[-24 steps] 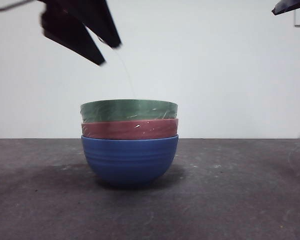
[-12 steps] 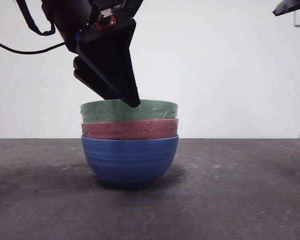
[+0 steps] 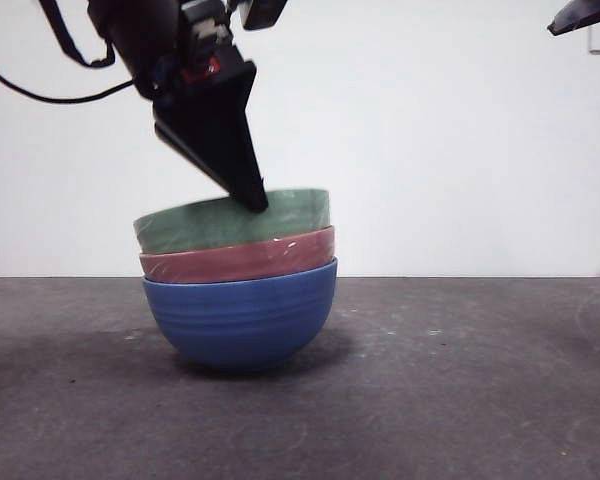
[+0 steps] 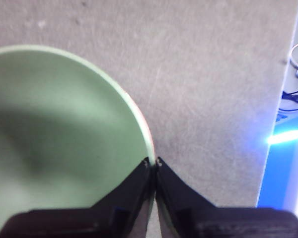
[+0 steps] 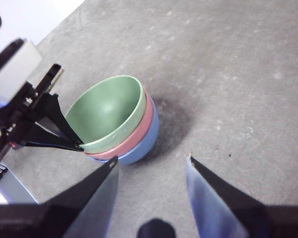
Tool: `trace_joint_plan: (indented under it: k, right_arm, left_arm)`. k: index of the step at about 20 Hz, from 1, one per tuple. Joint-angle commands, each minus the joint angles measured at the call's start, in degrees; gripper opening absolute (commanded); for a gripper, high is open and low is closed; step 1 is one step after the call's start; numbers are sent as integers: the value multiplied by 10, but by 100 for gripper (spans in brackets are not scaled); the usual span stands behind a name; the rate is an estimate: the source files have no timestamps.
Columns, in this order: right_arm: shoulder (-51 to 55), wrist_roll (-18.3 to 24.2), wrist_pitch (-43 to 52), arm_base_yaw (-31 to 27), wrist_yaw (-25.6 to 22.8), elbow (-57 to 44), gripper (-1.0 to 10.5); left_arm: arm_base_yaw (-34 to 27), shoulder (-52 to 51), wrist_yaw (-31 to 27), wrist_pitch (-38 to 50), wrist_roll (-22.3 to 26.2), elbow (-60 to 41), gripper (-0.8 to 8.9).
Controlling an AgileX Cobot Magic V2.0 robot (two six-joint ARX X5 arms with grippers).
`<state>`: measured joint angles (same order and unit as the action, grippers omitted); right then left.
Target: Pick up the green bowl on the top,put the green bowl on the left,pick up the red bowl in the middle,put the red bowl on the right
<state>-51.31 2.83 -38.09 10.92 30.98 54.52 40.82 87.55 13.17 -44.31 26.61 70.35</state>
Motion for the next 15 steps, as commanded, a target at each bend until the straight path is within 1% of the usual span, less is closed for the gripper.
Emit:
trace_joint_plan:
  k: [1,4,6,7,8,12,14,15]
  right_arm:
    - [-1,3,1,1,2,2,221]
    - [-1,3,1,1,2,2,221]
    - [-1,3,1,1,2,2,221]
    - [-1,3,1,1,2,2,221]
    - [-1,3,1,1,1,2,221]
    - [-1,7,1,1,0,2,221]
    - [-1,7,1,1,0,2,221]
    - [-1,7,1,1,0,2,221]
  left_arm:
    - [1,3,4,-20,6,43,-9]
    - [1,3,4,-82,6,130,-9]
    - [1,2,3,-153,2,201,-9]
    - [1,-1,-5,-189,-12,232,-9]
    - [1,-10,-28,-214,-33,255,-9]
    - [0,-82,-119,-268,-124,254,-9]
    - [0,-123,-173,-279,-164,221,-9]
    - [0,-149,-181,-274,-183,190,-9]
